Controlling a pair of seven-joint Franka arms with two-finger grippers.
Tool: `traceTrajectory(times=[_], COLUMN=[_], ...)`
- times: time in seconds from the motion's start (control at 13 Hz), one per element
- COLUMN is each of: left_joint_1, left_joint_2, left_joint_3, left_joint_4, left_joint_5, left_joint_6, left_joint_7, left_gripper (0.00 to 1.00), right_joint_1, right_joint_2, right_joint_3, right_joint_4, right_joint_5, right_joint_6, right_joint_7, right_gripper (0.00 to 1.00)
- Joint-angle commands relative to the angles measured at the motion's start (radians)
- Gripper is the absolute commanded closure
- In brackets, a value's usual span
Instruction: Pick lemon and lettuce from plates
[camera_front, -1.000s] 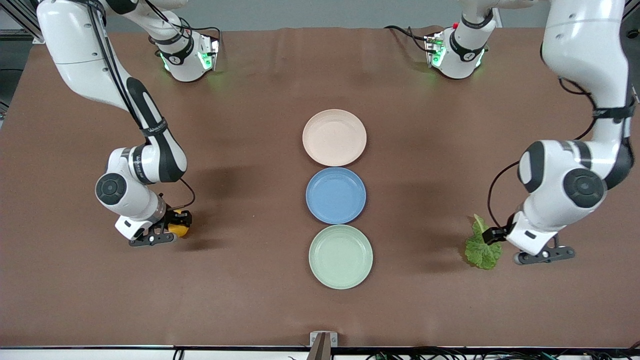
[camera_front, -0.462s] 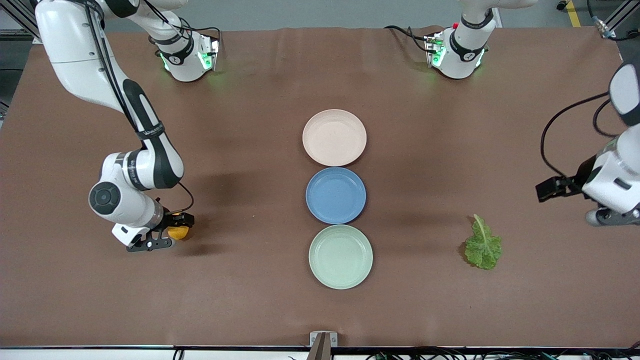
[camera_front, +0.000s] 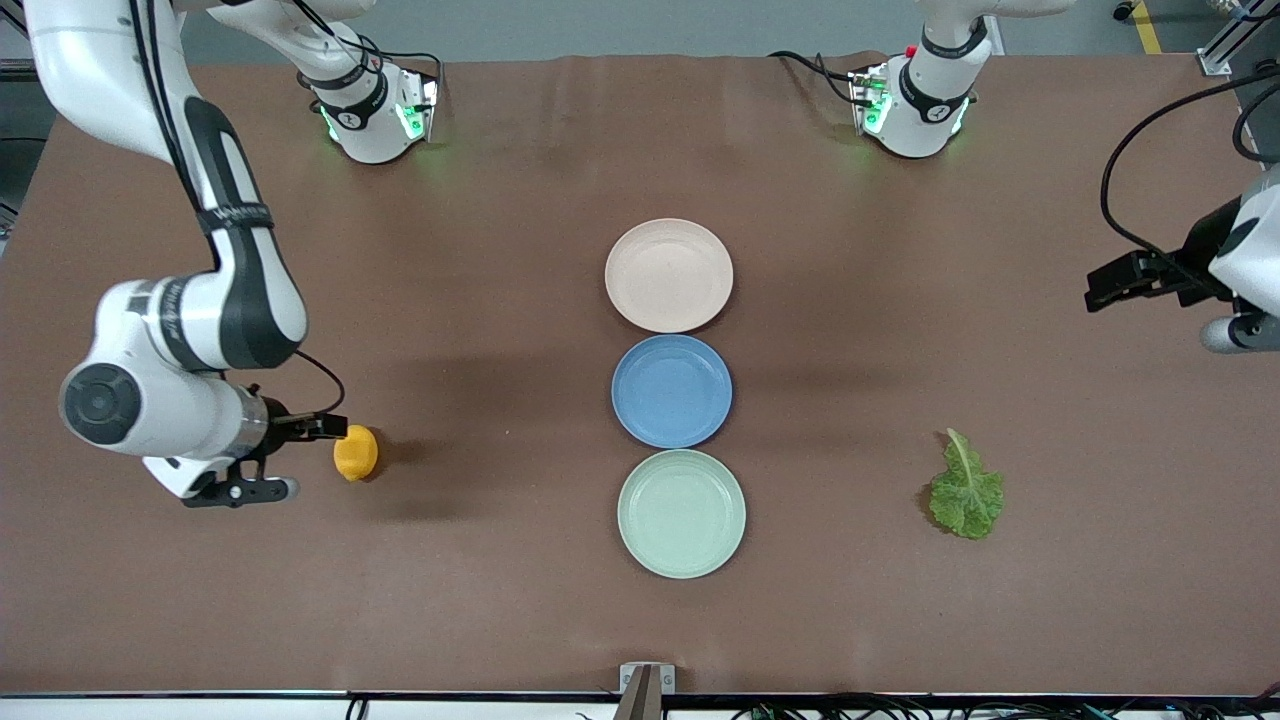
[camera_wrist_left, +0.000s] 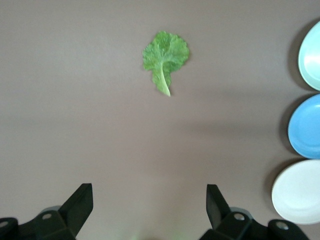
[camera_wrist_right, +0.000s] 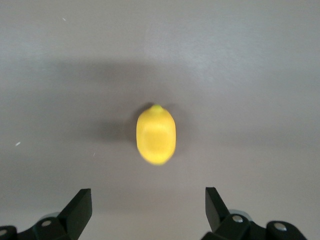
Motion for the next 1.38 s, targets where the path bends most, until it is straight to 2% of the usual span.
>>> traceTrajectory(times=[0.0,0.15,0.31,0.62,0.77,1.0,1.15,1.31], left_joint_1=[0.085,0.181,0.183,0.193,0.187,0.189,0.186,0.190], left_joint_2=[-0.164,-0.223,-0.223,-0.134,-0.105,-0.125,-0.166,-0.185], left_joint_3=[-0.079,-0.173,-0.175,-0.169,-0.167,-0.176,-0.195,-0.195], left_joint_4=[-0.185,-0.249,-0.253,-0.116,-0.095,-0.096,-0.113,-0.165], left_joint_5=[-0.015,-0.021,-0.017,-0.006,0.011,0.019,0.011,0.005], left_joint_6=[0.032,0.037,0.037,0.027,0.014,-0.037,-0.056,0.003], left_joint_7=[0.028,0.050,0.048,0.059,0.048,0.062,0.047,0.047], left_gripper=[0.00,0.00,0.00,0.00,0.00,0.00,0.00,0.00], right_joint_1=[-0.042,-0.059,-0.076,-0.116,-0.107,-0.108,-0.116,-0.115], right_joint_2=[-0.061,-0.081,-0.088,-0.086,-0.088,-0.152,-0.247,-0.345], right_joint_3=[0.011,0.011,0.002,0.007,0.013,0.011,0.011,0.011], right_joint_4=[0.066,0.136,0.164,0.212,0.212,0.196,0.102,-0.012], right_joint_5=[-0.005,-0.008,-0.027,-0.021,-0.021,-0.025,-0.024,-0.024], right_joint_6=[-0.146,-0.258,-0.283,-0.328,-0.331,-0.358,-0.348,-0.313], right_joint_7=[0.016,0.009,-0.005,-0.017,-0.027,-0.042,-0.051,-0.051], right_gripper=[0.00,0.00,0.00,0.00,0.00,0.00,0.00,0.00])
